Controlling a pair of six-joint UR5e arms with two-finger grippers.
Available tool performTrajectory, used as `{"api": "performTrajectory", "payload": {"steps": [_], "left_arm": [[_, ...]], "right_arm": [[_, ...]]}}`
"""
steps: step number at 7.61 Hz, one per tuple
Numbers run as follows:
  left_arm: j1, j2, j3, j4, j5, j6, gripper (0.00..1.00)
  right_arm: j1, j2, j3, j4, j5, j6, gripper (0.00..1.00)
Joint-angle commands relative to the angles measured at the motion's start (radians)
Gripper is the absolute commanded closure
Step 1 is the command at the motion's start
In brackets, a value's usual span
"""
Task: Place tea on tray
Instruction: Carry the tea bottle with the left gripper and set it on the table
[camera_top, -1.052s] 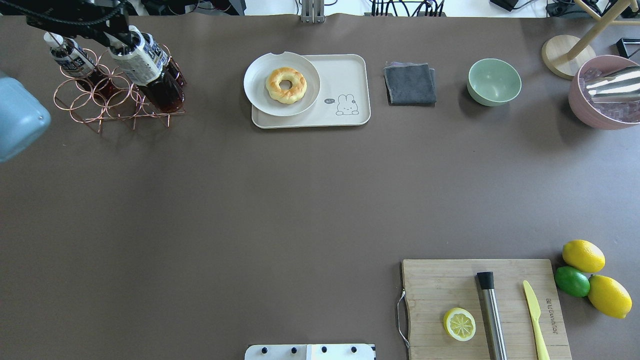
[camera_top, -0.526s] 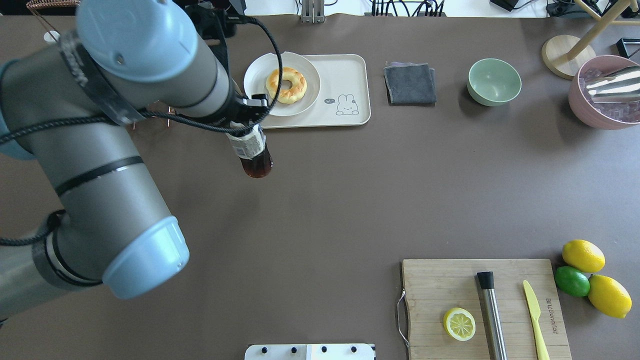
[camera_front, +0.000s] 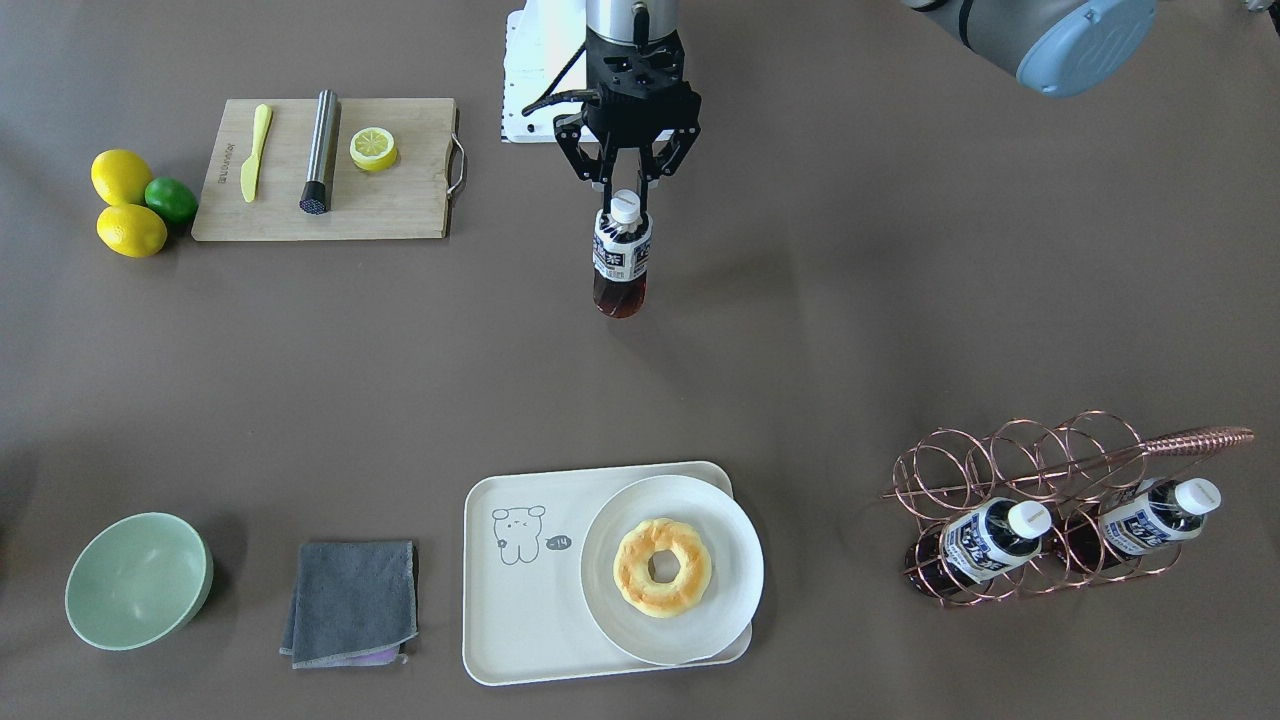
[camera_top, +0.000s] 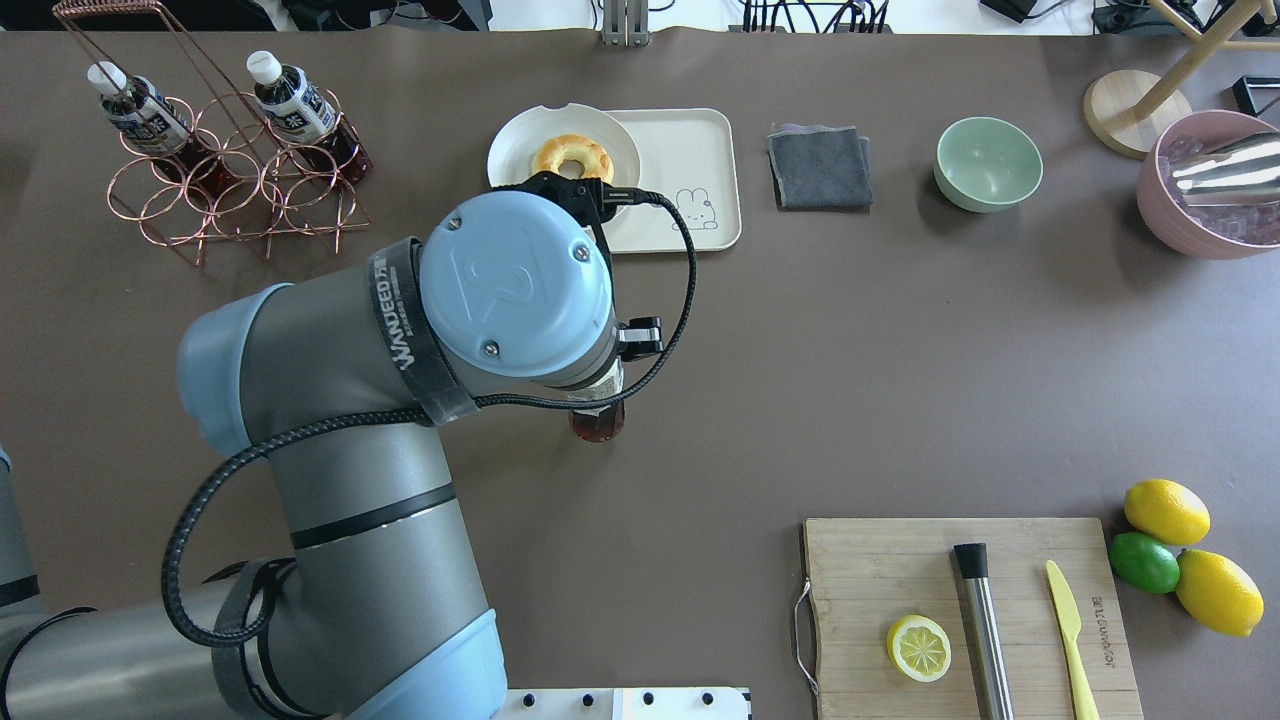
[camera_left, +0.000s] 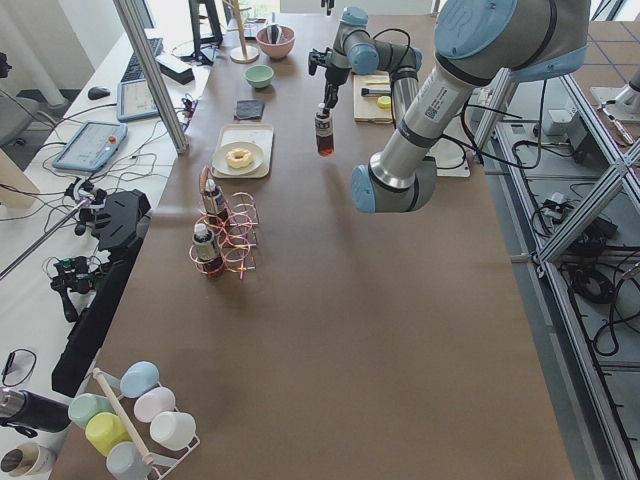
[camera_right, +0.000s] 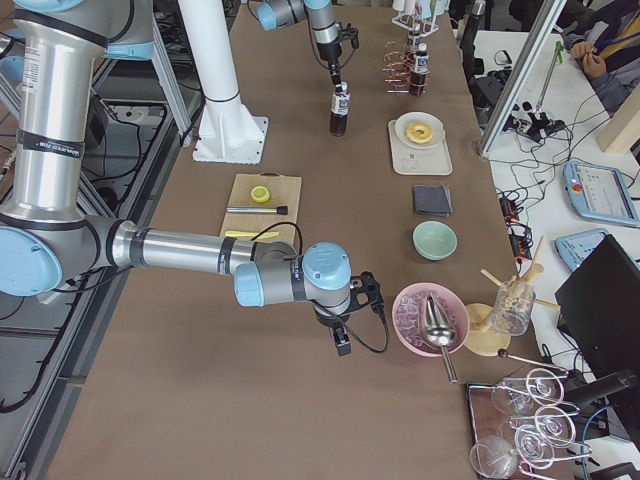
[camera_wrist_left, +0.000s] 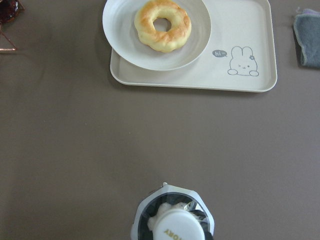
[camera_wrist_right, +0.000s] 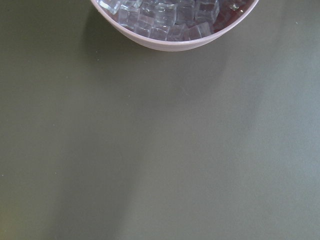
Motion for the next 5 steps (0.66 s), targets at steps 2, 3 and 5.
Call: {"api": "performTrajectory", "payload": {"steps": [2,3,5], "left_arm": [[0.064,-0.006,0.023,-0.001,0.058,-0.051,1.0],[0.066,-0.006,0.02,-0.001,0.058,-0.052,1.0],[0.066,-0.005,0.02,-0.001,0.058,-0.052,1.0]], "right_arm": [[-0.001,-0.011,-0.001,0.02,0.004,0.0,0.0],[-0.001,-0.014,0.0,0.021,0.004,-0.002,0.0],[-0.001,-0.016,0.0,0.021,0.004,-0.002,0.0]]}}
